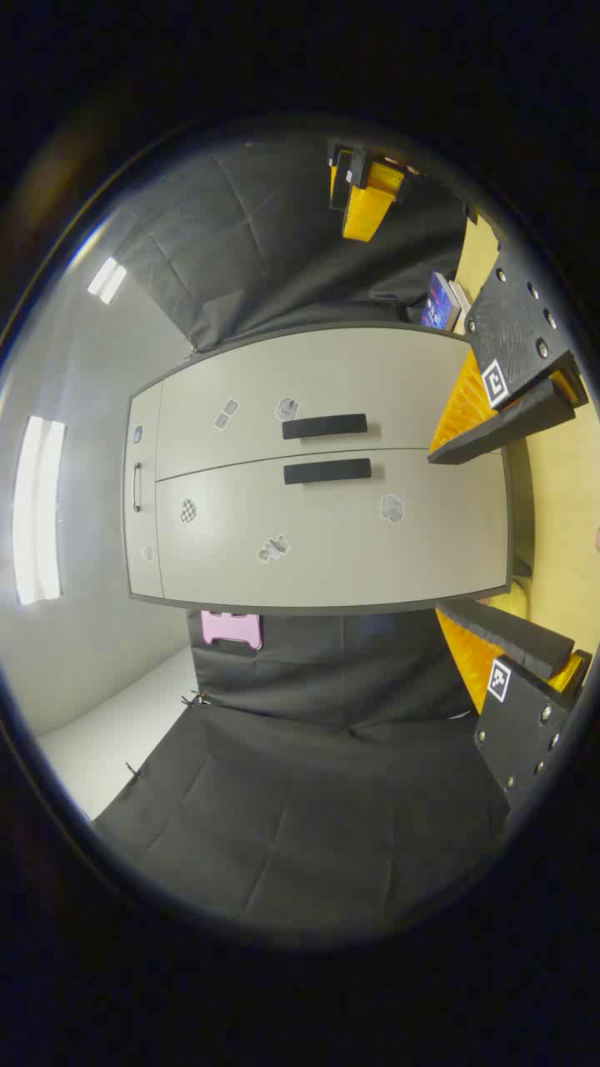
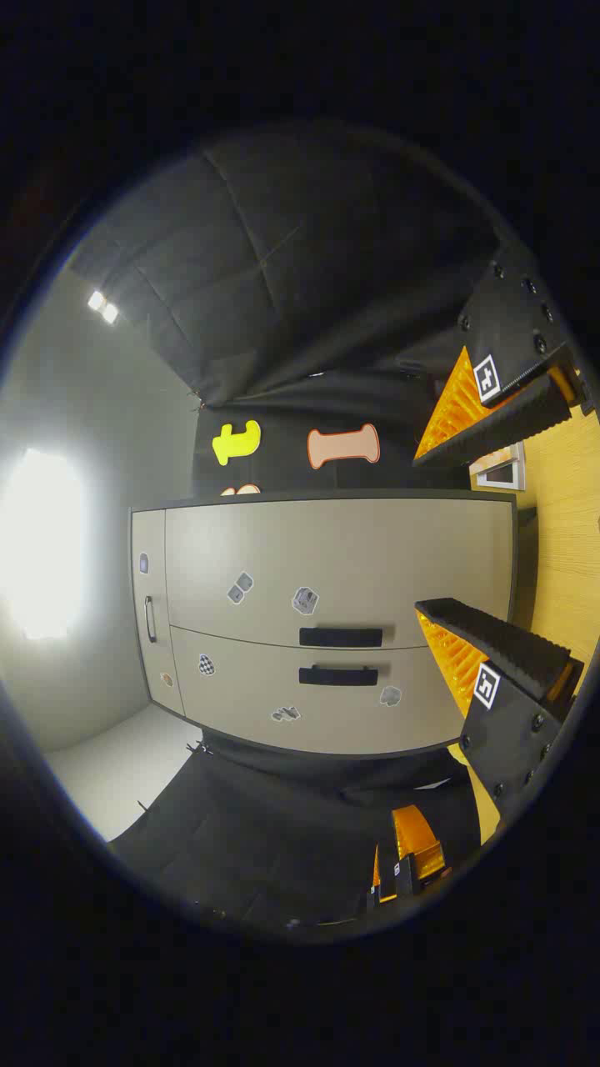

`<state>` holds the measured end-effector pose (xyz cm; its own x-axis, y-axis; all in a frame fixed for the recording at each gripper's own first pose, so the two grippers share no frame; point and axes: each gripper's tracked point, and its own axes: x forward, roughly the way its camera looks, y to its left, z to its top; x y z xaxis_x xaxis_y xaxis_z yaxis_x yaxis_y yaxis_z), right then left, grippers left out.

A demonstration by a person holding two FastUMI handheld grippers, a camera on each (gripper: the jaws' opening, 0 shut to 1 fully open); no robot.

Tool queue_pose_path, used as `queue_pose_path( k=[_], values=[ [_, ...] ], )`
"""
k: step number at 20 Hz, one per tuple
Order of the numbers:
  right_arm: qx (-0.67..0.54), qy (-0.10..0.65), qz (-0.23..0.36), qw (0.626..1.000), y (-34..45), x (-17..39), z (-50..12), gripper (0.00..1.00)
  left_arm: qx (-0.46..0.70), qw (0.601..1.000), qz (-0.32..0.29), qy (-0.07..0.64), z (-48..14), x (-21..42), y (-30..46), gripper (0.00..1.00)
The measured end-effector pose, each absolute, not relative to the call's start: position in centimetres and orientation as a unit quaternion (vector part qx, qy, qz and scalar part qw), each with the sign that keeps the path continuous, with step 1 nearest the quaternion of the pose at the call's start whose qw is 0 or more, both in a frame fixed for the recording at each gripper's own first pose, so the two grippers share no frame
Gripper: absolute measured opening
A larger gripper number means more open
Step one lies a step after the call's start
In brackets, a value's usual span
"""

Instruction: Open the right door of the double-door shoe cabinet with the right hand, and open the left door with the left hand.

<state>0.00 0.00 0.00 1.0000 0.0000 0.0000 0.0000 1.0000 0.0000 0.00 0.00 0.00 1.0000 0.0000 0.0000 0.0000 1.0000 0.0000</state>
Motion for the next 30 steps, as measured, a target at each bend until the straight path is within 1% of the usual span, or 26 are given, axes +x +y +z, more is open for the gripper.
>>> queue_pose_path(
  k=[10,17,20,24,30],
  values=[
    [0.007,0.012,0.007,1.000,0.0,0.0,-0.3,0.97,0.003,1.000,0.010,0.003,0.1,-0.6,1.1,0.93],
    [0.003,0.014,0.038,0.999,0.7,0.6,-0.1,0.97,0.004,1.000,0.020,0.006,-0.5,-1.2,1.7,0.93],
    [0.008,0.018,0.060,0.998,2.7,2.7,0.6,0.97,0.000,1.000,0.025,0.010,-0.8,-1.3,2.0,0.93],
    [0.011,0.021,0.079,0.997,4.3,5.1,1.0,0.97,0.000,0.999,0.035,0.014,-1.1,-3.4,2.7,0.93],
    [0.012,0.007,0.101,0.995,7.5,9.7,2.6,0.97,0.000,0.998,0.058,0.026,-1.8,-5.3,4.2,0.93]
  ],
)
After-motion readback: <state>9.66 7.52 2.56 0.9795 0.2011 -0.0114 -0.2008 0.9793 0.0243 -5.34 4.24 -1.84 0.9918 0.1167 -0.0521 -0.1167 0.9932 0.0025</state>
